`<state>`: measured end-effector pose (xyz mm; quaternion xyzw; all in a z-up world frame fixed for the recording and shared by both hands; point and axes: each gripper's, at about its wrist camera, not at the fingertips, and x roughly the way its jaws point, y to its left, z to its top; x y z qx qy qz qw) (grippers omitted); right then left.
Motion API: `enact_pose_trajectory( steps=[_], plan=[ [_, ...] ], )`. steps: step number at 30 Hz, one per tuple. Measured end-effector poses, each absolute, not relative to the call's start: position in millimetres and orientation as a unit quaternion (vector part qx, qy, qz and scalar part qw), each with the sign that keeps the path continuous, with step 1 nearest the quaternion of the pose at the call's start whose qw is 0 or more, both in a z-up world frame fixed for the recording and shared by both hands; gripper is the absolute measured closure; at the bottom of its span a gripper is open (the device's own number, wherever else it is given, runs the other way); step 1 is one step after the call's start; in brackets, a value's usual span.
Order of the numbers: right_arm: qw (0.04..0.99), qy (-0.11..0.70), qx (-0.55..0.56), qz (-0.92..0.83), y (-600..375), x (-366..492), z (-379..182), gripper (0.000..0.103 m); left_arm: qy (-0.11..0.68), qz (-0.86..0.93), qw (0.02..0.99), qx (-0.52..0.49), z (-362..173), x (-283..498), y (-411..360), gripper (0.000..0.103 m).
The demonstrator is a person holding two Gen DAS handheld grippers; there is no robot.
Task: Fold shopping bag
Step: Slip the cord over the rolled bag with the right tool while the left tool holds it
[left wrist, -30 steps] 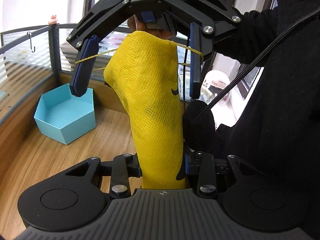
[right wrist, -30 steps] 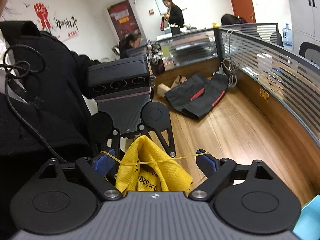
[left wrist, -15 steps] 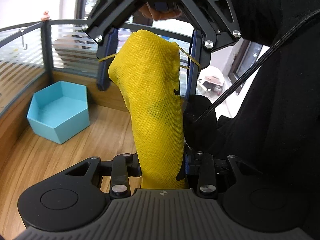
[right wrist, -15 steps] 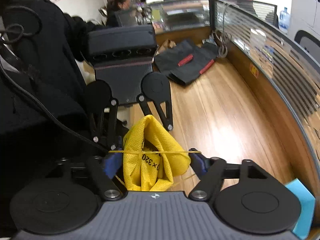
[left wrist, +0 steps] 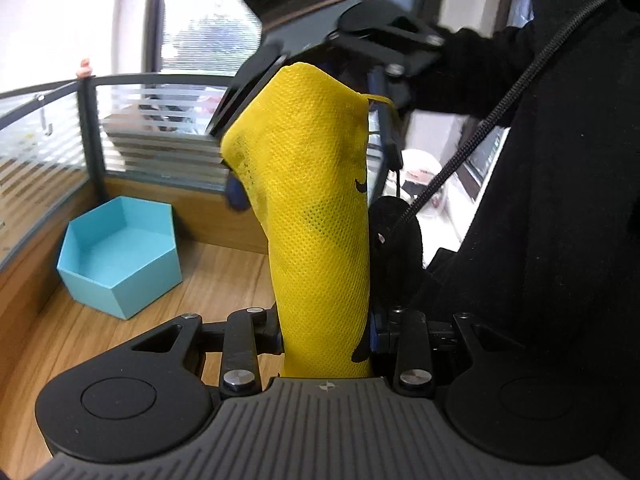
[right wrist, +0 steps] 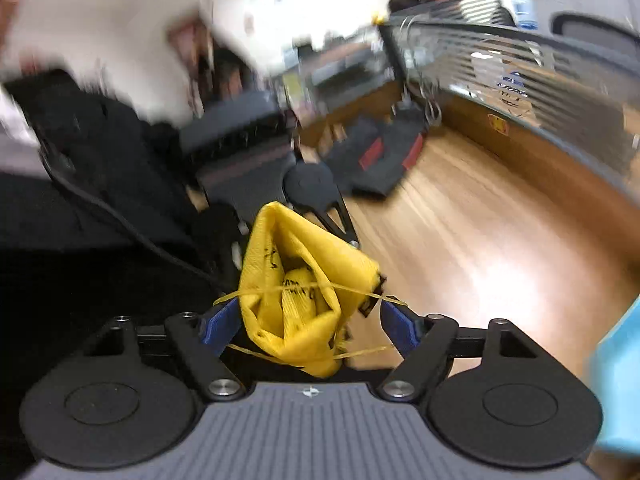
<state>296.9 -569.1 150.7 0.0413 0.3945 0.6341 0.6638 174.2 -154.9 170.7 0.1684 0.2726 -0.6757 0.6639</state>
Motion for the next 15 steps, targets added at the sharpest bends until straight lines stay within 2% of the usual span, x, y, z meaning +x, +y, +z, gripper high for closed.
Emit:
enact_pose_trajectory(
  steps=[4,10,15],
  plan=[
    [0.66,0.356,0.093,0.655,-576,296,136,0.02,0.276,-0.688,0.645,0.187,173,172,-165,0.066],
    [0.696,0.299,0.046,0.651,-572,275,150,0.02,0.283,-0.695,0.629,0.204,174,167,-176,0.066],
    [0.655,0.352,-0.013,0.669,-548,281,160,0.02,0.291,-0.701,0.614,0.217,175,165,-185,0.066]
  ],
)
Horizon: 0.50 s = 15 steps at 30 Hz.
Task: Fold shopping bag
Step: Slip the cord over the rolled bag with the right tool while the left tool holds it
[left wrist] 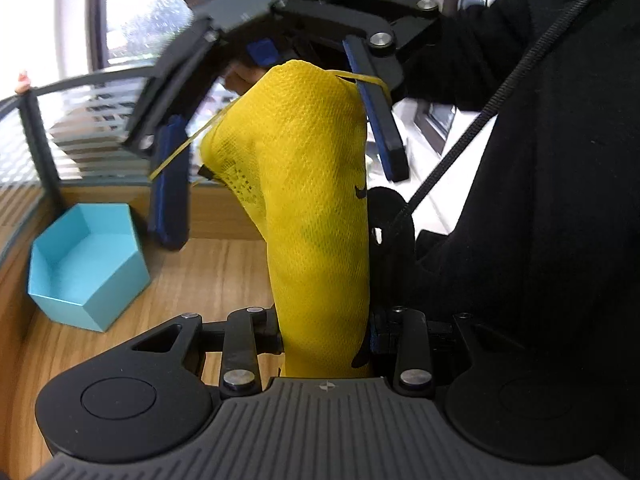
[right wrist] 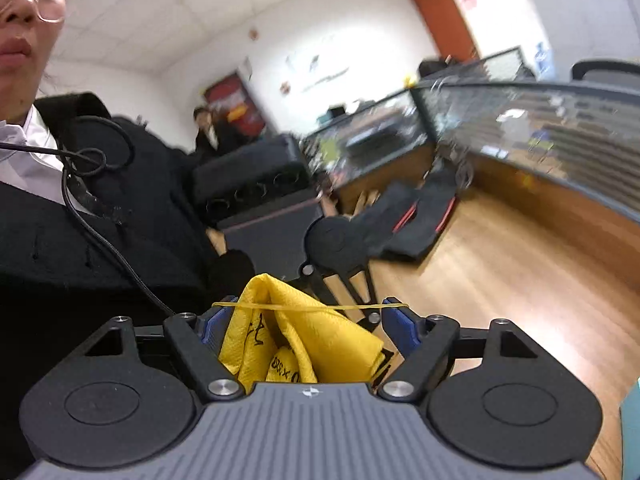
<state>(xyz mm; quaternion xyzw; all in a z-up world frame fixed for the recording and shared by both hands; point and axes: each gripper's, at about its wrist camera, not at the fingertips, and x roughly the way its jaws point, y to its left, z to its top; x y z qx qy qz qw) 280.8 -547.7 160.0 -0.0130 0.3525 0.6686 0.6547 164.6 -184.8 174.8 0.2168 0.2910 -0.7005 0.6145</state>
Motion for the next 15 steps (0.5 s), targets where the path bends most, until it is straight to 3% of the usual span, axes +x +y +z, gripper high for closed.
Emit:
enact_pose_trajectory(
  steps=[6,15],
  plan=[
    [0.628,0.393,-0.159,0.652,-502,274,198,0.02,0.301,-0.707,0.597,0.232,175,161,-195,0.066],
    [0.622,0.393,-0.259,0.626,-469,259,222,0.02,0.317,-0.707,0.584,0.242,175,164,-202,0.066]
  ],
)
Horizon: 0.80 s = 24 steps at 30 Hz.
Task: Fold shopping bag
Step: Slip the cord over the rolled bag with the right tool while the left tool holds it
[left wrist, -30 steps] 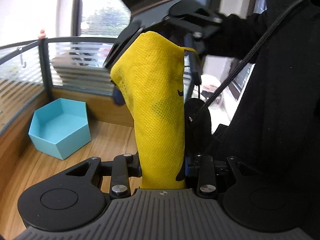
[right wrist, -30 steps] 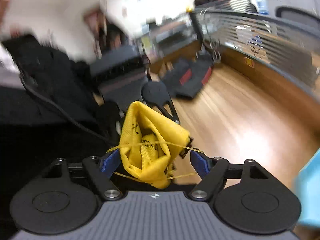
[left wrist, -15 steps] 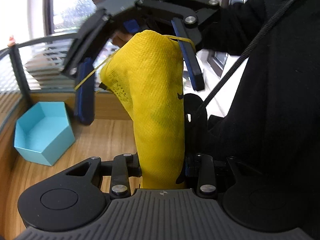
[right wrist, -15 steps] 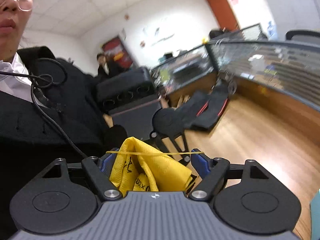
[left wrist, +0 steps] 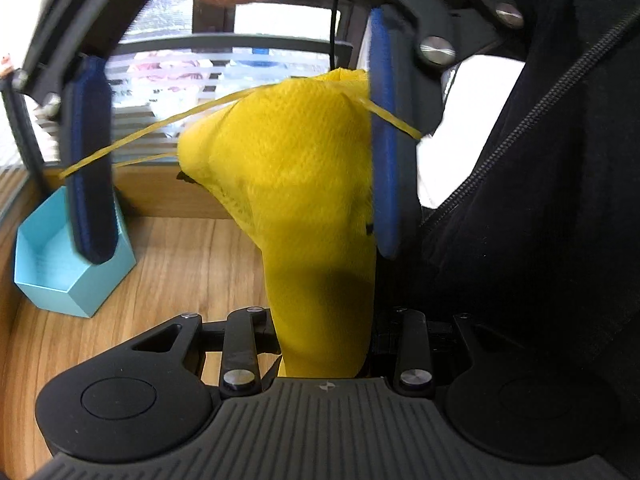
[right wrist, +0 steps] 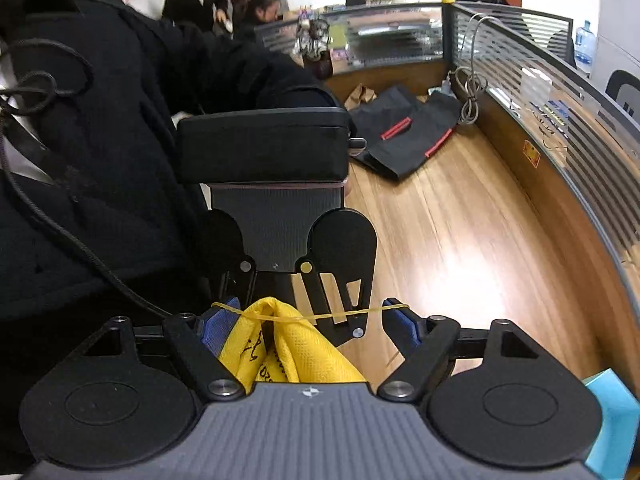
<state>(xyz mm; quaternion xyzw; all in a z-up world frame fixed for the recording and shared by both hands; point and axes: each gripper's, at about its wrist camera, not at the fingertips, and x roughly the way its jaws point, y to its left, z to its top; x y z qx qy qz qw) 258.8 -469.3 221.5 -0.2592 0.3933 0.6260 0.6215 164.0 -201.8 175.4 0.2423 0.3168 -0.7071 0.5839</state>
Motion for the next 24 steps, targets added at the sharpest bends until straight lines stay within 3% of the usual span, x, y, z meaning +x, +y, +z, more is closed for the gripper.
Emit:
enact_pose_trajectory(
  steps=[16,20,24],
  plan=[
    [0.594,0.411,-0.332,0.607,-446,248,211,0.019,0.346,-0.72,0.565,0.206,165,182,-203,0.066],
    [0.6,0.352,-0.398,0.598,-442,229,219,0.02,0.353,-0.726,0.556,0.201,162,186,-208,0.066],
    [0.619,0.353,-0.36,0.602,-446,238,223,0.02,0.358,-0.73,0.548,0.197,161,189,-210,0.066]
  ],
)
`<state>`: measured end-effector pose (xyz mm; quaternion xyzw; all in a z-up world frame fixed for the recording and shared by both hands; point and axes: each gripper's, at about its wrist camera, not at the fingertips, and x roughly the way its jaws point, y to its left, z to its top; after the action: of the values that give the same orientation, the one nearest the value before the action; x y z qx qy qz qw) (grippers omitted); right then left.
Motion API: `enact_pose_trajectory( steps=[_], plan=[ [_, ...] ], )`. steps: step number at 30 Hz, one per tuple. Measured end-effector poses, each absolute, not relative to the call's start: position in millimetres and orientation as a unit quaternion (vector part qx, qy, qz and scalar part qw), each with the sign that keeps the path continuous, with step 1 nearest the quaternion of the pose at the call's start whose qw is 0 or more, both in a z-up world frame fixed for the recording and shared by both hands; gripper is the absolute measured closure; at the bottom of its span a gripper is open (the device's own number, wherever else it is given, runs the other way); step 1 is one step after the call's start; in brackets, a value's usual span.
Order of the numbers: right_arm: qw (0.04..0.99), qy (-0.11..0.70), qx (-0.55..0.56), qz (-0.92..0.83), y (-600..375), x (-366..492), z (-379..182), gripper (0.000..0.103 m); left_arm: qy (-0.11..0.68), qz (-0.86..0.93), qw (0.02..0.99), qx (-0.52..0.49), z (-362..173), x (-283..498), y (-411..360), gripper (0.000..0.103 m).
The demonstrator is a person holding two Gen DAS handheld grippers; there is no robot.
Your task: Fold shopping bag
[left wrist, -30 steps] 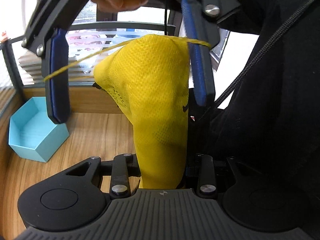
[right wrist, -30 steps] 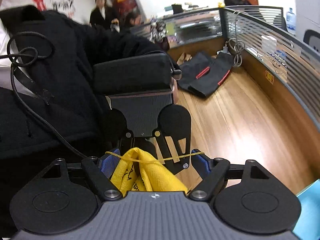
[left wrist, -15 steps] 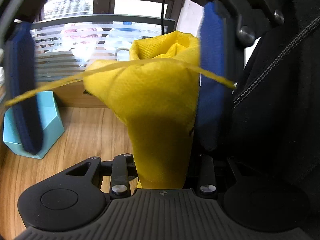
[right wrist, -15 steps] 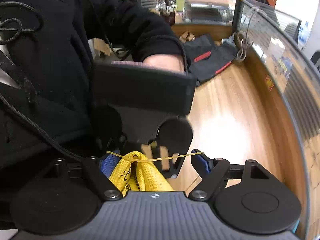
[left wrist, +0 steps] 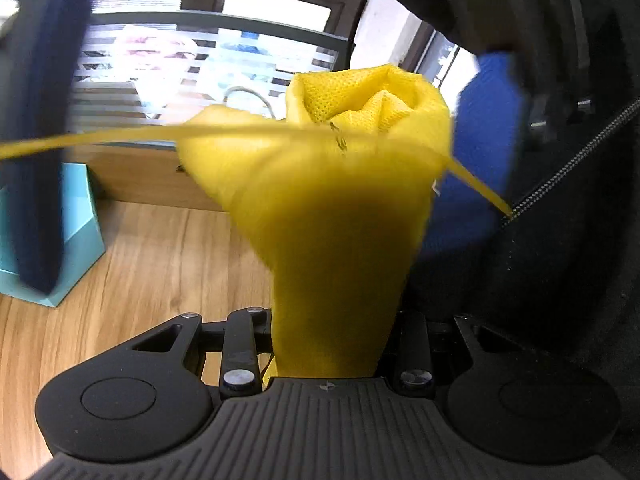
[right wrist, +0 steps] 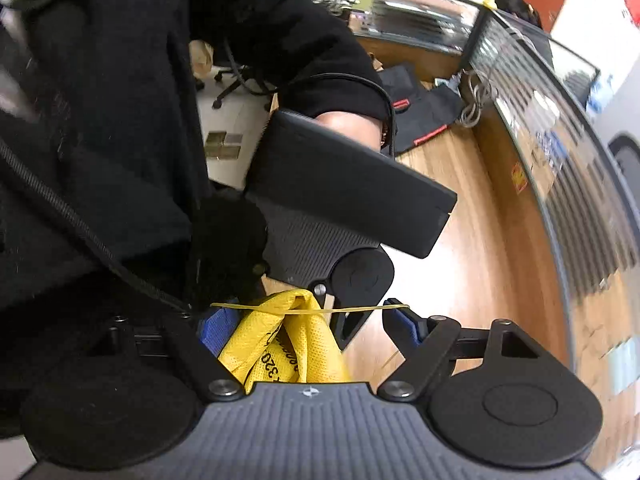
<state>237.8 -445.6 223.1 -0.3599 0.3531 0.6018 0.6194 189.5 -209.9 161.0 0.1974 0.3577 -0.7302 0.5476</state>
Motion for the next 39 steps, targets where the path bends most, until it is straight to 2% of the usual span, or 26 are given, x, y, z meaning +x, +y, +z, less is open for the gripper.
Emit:
enact_pose_trajectory(
  steps=[6,7,8,13,16,21,29,33,34,38,39],
  plan=[
    [0.62,0.368,-0.353,0.596,-446,241,221,0.02,0.355,-0.73,0.545,0.211,164,185,-211,0.067],
    [0.611,0.377,-0.352,0.601,-446,241,220,0.024,0.354,-0.73,0.544,0.213,165,184,-211,0.067],
    [0.599,0.389,-0.349,0.607,-445,241,218,0.033,0.354,-0.73,0.544,0.215,165,183,-211,0.067],
    [0.607,0.4,-0.335,0.599,-458,241,217,0.052,0.353,-0.729,0.547,0.211,166,180,-209,0.067],
    [0.62,0.401,-0.325,0.591,-464,235,220,0.051,0.35,-0.73,0.547,0.21,167,178,-208,0.067],
    [0.636,0.45,-0.264,0.569,-484,238,216,0.047,0.345,-0.736,0.545,0.203,169,173,-207,0.067],
    [0.654,0.461,-0.257,0.542,-505,217,221,0.046,0.335,-0.75,0.534,0.201,172,170,-213,0.067],
    [0.667,0.484,-0.199,0.53,-531,216,213,0.047,0.331,-0.756,0.528,0.2,174,170,-216,0.068],
    [0.666,0.494,-0.186,0.528,-536,217,210,0.048,0.33,-0.758,0.527,0.2,174,170,-217,0.068],
    [0.67,0.497,-0.154,0.529,-556,213,203,0.073,0.325,-0.764,0.521,0.199,176,169,-220,0.066],
    [0.676,0.495,-0.143,0.527,-562,211,202,0.074,0.323,-0.764,0.523,0.197,176,169,-220,0.065]
  ],
)
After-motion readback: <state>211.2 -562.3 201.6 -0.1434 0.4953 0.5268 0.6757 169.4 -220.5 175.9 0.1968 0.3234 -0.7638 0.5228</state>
